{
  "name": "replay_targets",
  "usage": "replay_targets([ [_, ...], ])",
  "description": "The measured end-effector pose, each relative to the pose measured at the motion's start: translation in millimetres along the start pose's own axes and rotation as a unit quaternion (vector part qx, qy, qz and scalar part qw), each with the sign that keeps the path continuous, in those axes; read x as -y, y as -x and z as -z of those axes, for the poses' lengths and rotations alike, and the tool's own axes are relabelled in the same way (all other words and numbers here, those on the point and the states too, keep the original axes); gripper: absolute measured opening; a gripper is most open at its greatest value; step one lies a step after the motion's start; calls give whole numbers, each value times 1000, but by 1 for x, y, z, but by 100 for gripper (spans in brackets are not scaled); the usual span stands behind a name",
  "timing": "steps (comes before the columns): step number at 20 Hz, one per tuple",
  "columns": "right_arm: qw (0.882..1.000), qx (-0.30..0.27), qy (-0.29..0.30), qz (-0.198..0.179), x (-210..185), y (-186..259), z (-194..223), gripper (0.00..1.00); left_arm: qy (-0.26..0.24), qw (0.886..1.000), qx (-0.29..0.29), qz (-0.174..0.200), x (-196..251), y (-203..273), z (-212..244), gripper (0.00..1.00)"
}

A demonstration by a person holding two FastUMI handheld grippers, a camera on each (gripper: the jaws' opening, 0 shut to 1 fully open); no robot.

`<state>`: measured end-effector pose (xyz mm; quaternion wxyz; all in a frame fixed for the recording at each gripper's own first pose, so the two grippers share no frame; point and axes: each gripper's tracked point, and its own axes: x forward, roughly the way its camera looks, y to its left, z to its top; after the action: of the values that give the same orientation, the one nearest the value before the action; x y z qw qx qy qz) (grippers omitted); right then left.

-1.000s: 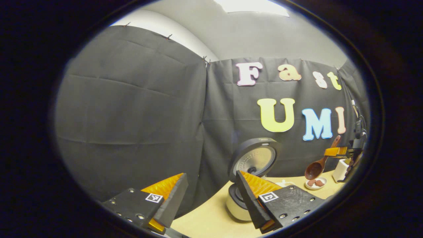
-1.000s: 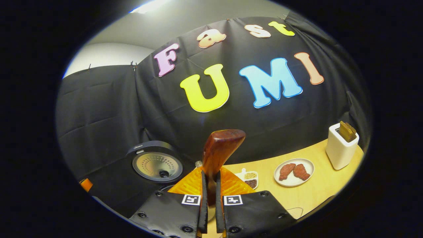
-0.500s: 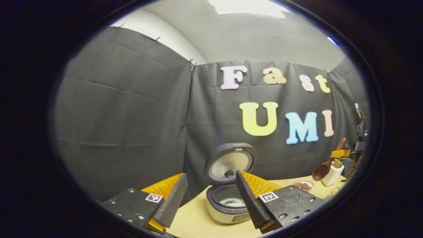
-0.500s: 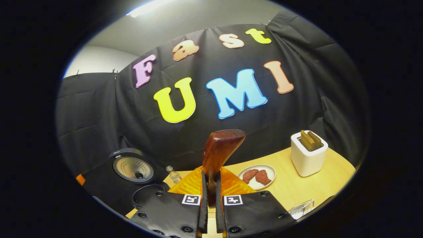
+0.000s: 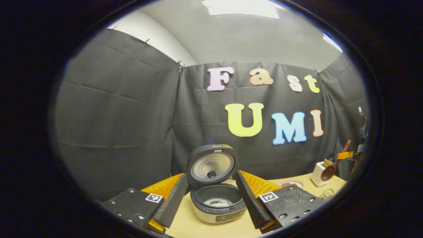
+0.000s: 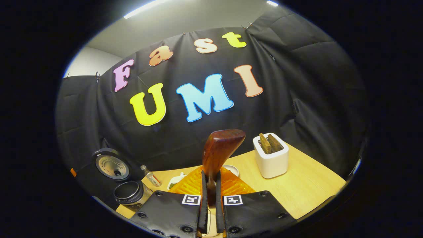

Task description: Close the left gripper, press the button to open the rice cooker; take a wooden spoon from the chopstick holder with the right hand, scoop a spoonful of rice and pour it into the rice cooker, then put the wooden spoon back into the chopstick holder.

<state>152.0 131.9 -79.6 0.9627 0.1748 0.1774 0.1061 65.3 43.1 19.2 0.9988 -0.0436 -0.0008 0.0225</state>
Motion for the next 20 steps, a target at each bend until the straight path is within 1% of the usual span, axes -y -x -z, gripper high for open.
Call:
replay_targets([
  [6,999,-14,8,39,53,10,16,11,-6,1000,-2,10,21,6,-4,88],
  [7,999,-18,6,43,60,11,19,10,-7,1000,-3,11,24,5,-3,88],
  [8,999,-22,5,47,65,12,24,11,-8,1000,-4,12,25,6,-2,88],
  [9,998,-27,4,50,70,12,30,13,-9,1000,-5,12,26,7,-2,88],
  [10,998,-33,6,53,75,13,35,11,-11,1000,-5,12,27,8,-2,88],
  [19,994,-81,15,69,101,15,83,11,-19,1000,-10,13,35,12,-2,89],
  [20,994,-86,16,71,107,12,97,11,-20,1000,-10,13,34,13,-2,88],
])
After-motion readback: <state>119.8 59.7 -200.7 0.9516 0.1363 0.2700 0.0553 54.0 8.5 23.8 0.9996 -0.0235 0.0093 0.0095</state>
